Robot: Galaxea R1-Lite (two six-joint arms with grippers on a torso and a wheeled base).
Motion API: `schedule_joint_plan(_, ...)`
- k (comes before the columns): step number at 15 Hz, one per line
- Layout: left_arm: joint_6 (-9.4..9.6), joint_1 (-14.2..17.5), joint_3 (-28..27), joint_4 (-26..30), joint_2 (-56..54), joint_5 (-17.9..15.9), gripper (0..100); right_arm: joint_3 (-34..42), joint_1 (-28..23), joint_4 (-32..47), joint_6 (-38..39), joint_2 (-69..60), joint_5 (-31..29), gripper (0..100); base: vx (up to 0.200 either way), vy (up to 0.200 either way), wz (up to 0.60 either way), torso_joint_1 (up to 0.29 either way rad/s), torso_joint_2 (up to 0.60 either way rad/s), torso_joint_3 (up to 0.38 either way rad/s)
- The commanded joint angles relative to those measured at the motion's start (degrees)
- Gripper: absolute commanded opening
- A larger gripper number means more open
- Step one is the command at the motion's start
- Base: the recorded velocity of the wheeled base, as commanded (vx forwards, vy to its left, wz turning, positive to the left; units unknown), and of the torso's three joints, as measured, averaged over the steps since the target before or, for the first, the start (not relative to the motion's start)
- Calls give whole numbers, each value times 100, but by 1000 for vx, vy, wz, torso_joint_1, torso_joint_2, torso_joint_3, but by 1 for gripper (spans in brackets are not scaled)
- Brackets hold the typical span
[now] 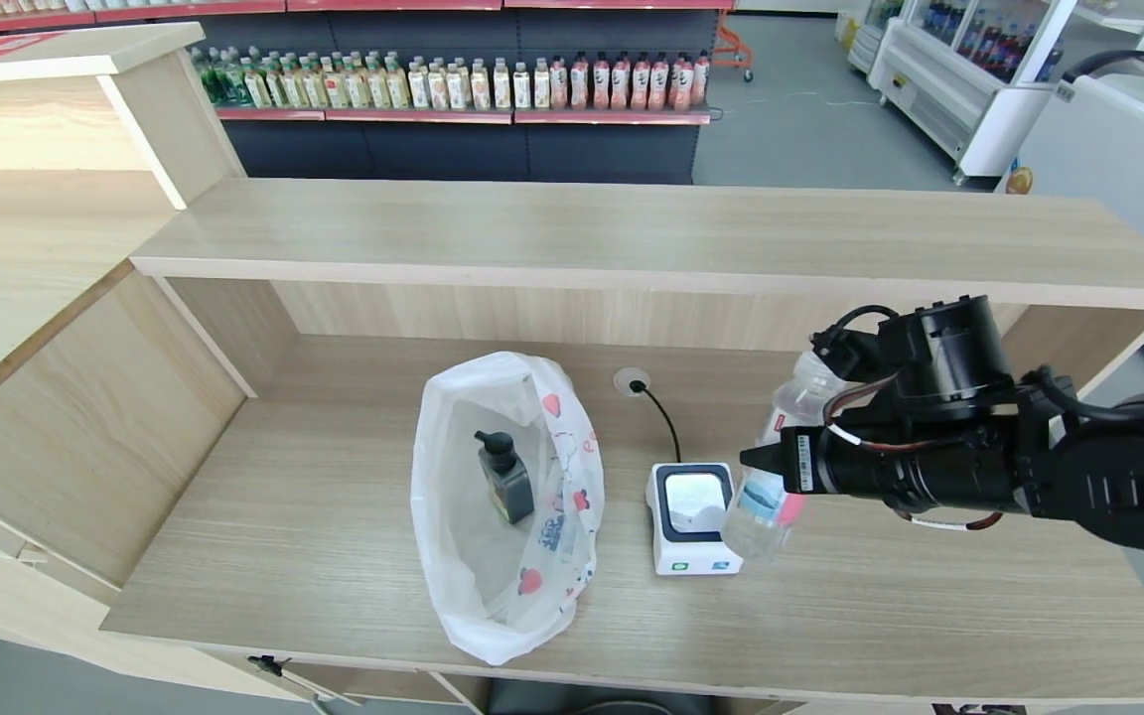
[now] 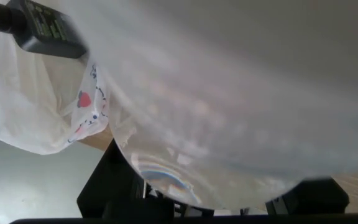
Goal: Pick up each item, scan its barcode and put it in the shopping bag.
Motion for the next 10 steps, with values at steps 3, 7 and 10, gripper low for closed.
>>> schedule_joint_plan(3, -2, 0, 1, 2, -2, 4, 100, -80, 138, -19, 8, 358, -4, 0, 0, 0, 0, 0, 0, 0)
schedule_joint_plan(7, -2, 0, 1, 2, -2, 4, 100, -274, 164, -19, 8, 560, -40, 0, 0, 0, 0, 0, 0, 0)
schedule_joint_plan(10, -2, 0, 10, 2, -2, 4, 100, -502, 173, -28, 17, 789, -127, 0, 0, 0, 0, 0, 0, 0)
